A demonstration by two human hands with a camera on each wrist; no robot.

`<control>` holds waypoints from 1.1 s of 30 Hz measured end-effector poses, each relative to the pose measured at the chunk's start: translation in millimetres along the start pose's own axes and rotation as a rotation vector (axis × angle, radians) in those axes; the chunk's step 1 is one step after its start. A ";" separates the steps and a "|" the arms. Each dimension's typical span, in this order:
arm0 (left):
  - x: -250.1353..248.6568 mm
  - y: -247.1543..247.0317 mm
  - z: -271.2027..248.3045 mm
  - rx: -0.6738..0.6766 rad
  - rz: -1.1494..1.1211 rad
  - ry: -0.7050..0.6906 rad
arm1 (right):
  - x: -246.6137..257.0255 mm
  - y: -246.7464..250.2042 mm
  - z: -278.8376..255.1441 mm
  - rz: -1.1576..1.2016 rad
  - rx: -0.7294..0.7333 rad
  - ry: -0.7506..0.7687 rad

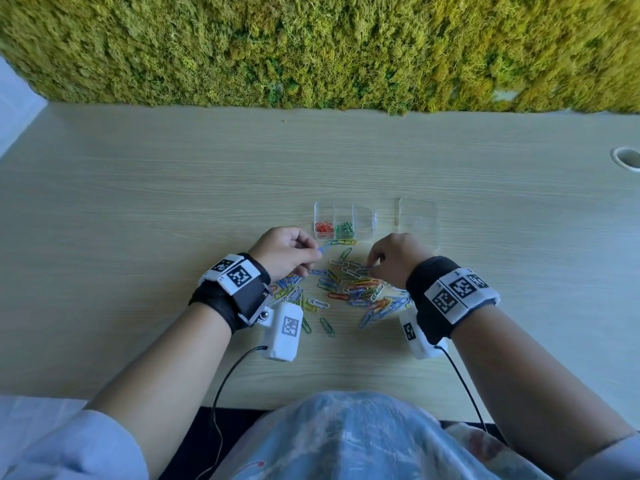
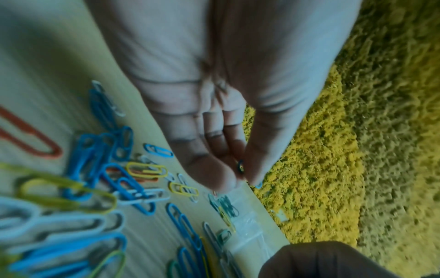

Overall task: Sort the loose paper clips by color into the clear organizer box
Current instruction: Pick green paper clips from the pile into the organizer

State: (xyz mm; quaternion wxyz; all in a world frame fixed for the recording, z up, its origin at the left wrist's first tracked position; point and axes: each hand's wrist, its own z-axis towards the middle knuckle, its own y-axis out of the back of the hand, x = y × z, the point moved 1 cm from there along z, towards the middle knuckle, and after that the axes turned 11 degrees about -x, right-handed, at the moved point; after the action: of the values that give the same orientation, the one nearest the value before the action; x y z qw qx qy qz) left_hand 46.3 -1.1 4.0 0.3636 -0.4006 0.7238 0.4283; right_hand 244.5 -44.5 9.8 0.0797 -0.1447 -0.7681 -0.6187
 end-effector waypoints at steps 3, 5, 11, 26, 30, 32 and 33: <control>7.8 5.2 -2.9 0.020 -0.197 0.061 | -7.5 -1.0 2.6 0.216 -0.034 -0.058; 11.7 7.3 -4.5 0.019 -0.318 0.091 | -12.8 -0.6 2.0 0.392 -0.054 -0.122; 20.2 5.1 -7.1 0.098 -0.412 0.080 | -22.1 -2.6 -11.2 1.246 0.081 -0.349; 15.8 -16.6 -14.1 0.197 -0.579 0.348 | -29.5 -18.8 -13.4 0.986 0.112 -0.354; 14.5 -14.7 -13.2 0.160 -0.483 0.381 | -30.0 -18.9 -13.8 0.919 0.087 -0.335; 14.8 -12.7 -11.7 0.127 -0.320 0.330 | -29.0 -17.8 -13.9 0.895 0.069 -0.317; 14.9 -11.7 -11.0 0.113 -0.211 0.283 | -28.6 -17.5 -13.5 0.883 0.060 -0.312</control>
State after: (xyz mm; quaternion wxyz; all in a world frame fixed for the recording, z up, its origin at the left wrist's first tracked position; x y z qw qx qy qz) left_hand 48.5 -18.8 -8.8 0.3232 -0.5096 0.7446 0.2855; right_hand 265.2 -64.6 -12.0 0.2231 -0.5467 -0.6534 -0.4738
